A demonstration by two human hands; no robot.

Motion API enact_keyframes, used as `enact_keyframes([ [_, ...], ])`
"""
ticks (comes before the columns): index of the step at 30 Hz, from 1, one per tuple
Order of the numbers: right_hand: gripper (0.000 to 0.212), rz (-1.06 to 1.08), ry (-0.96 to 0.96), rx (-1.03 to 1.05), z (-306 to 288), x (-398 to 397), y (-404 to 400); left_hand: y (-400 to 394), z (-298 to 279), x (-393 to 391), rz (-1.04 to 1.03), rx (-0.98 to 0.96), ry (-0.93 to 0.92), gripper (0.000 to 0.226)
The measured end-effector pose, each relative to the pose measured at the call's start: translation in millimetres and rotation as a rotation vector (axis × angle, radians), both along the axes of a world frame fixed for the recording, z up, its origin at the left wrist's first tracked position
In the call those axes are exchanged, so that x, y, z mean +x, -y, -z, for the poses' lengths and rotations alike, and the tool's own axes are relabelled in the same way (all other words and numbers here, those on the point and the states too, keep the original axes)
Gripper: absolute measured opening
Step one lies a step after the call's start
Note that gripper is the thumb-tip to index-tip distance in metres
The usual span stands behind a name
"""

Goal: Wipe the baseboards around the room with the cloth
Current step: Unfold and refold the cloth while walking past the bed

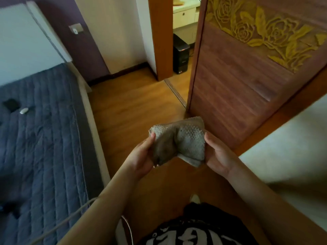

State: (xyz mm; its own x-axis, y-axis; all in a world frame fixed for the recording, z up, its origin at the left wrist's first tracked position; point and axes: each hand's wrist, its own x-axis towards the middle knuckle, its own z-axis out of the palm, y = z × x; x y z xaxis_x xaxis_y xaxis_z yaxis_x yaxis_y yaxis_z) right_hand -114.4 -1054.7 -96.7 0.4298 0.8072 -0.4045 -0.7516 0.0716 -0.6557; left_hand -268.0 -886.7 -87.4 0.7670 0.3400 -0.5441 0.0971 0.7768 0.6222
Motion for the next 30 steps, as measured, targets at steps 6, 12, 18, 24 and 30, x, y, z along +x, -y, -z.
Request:
enact_keyframes([
  [6, 0.037, -0.116, 0.078, -0.136, -12.4, 68.4, -75.2, -44.0, -15.6, 44.0, -0.173, 0.165, -0.078, 0.034],
  [12, 0.019, -0.252, 0.306, -0.214, -15.3, 80.4, -177.1, -114.4, -7.3, 34.9, -0.373, 0.248, -0.292, 0.025],
  [18, 0.016, -0.298, 0.370, -0.261, -0.5, 77.3, -292.3, -213.2, 2.8, 15.6, -0.508, 0.215, -0.270, 0.027],
  [24, 0.014, -0.241, 0.328, -0.270, -4.5, 67.8, -420.2, -318.7, 10.4, 16.9, -0.602, 0.059, -0.211, 0.042],
  [30, 0.031, -0.225, 0.241, -0.207, -7.0, 92.3, -483.5, -405.0, 3.5, 45.1, -0.434, 0.191, 0.024, 0.050],
])
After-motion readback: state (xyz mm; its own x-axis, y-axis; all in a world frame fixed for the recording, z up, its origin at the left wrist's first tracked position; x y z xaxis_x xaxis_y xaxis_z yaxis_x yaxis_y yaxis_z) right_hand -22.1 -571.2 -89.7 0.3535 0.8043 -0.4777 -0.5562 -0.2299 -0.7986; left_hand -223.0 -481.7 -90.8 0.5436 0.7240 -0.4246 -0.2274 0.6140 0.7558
